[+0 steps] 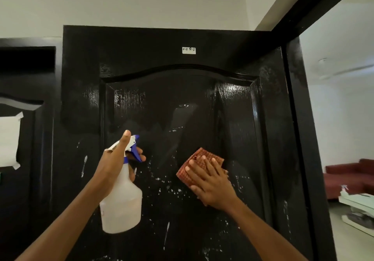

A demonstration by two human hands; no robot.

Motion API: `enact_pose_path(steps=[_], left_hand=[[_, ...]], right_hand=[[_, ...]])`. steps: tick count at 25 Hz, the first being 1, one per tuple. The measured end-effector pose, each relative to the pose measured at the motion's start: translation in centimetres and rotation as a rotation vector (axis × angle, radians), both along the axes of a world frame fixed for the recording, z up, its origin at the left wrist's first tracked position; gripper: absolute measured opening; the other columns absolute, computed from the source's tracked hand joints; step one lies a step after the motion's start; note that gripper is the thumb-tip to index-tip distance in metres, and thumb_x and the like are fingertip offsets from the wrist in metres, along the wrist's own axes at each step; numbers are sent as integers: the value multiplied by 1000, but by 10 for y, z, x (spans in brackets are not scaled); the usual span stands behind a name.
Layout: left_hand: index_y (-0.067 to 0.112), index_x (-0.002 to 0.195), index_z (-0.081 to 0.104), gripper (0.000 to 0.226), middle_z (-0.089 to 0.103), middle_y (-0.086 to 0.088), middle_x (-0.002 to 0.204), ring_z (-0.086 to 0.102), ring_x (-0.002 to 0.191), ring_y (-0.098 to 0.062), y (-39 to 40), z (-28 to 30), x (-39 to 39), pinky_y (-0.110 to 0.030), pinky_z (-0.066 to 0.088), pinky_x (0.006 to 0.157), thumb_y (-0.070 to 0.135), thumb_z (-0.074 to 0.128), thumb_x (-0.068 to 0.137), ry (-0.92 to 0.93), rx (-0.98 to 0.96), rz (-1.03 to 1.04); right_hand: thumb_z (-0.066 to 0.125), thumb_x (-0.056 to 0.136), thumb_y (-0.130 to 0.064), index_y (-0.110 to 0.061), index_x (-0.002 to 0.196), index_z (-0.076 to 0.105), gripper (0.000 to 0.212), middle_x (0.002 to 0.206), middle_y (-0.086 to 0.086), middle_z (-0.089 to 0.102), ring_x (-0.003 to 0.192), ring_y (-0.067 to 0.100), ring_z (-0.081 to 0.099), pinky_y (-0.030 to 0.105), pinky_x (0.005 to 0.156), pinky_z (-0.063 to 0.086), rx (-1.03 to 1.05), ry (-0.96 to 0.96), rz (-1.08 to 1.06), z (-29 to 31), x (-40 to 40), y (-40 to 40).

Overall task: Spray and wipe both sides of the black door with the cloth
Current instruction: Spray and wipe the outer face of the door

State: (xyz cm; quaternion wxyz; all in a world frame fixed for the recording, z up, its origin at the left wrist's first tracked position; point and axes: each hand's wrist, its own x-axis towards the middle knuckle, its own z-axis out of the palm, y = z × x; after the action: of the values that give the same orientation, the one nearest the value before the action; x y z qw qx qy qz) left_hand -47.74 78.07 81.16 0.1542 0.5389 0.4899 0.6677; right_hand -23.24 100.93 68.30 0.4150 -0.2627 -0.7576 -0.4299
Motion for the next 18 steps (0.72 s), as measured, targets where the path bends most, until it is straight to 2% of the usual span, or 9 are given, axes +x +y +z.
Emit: enact_pose_path(steps=[1, 2, 6, 9, 11, 12, 15, 16, 18], left_hand=[[1, 98, 69, 75, 76, -14, 89, 61, 47, -18, 3, -4, 4, -34, 53, 53, 67, 36, 93, -3, -4, -18], [1, 97, 69, 75, 76, -14, 89, 60, 44, -19, 7, -7, 10, -31, 52, 49, 67, 36, 92, 0, -8, -31], [1, 96, 69, 74, 76, -13, 87, 59, 43, -20, 24, -22, 36, -29, 51, 44, 67, 36, 92, 10, -41, -95], [1, 98, 69, 72, 76, -12, 87, 59, 45, -19, 36, -29, 47, -29, 51, 45, 66, 37, 93, 0, -73, -135], [2, 98, 69, 72, 76, -12, 87, 59, 45, -20, 42, -31, 51, -29, 50, 45, 67, 38, 91, 10, -80, -139], [3, 98, 70, 72, 76, -12, 87, 59, 45, -20, 45, -30, 52, -30, 50, 46, 68, 39, 90, 11, -84, -137], [5, 99, 70, 72, 76, -12, 87, 59, 47, -20, 52, -26, 53, -30, 50, 48, 69, 39, 89, -13, -100, -119], [5, 98, 70, 71, 76, -12, 87, 59, 48, -21, 53, -22, 52, -30, 50, 48, 68, 39, 90, -17, -94, -111], [4, 97, 69, 69, 76, -12, 87, 59, 48, -23, 54, -17, 48, -30, 50, 47, 67, 39, 92, -31, -54, -91]], right_hand=[[25, 108, -55, -27, 163, 19, 63, 171, 1, 12, 157, 37, 11, 58, 125, 12, 3, 10, -35, -4, 18, 7], [19, 108, -56, -27, 164, 14, 63, 172, 2, 7, 157, 35, 7, 57, 126, 7, -51, 144, -76, -5, 36, 14], [7, 103, -61, -33, 159, -19, 68, 170, 0, -18, 157, 36, -9, 56, 125, -2, -499, 1026, -96, -21, 81, 26], [7, 102, -62, -34, 155, -24, 68, 169, 4, -14, 154, 47, -2, 58, 123, -2, -588, 1221, -22, -22, 46, 11], [3, 103, -63, -32, 157, -24, 68, 169, 4, -14, 154, 45, -4, 59, 124, -4, -579, 1063, -13, -22, 16, -3], [7, 105, -61, -30, 160, -19, 68, 171, 5, -11, 155, 44, -5, 61, 124, -1, -521, 845, -16, -28, 3, -7], [22, 108, -57, -30, 164, -1, 66, 172, -3, -7, 157, 37, -4, 59, 125, 5, -167, -38, -42, -23, 5, -4], [23, 108, -58, -33, 164, 1, 65, 172, -7, -6, 157, 34, -4, 57, 126, 3, -118, -159, -35, -8, 14, 0], [22, 108, -58, -34, 164, 7, 63, 172, -8, -1, 158, 32, -1, 58, 125, 10, -76, -74, -49, 19, 24, 9]])
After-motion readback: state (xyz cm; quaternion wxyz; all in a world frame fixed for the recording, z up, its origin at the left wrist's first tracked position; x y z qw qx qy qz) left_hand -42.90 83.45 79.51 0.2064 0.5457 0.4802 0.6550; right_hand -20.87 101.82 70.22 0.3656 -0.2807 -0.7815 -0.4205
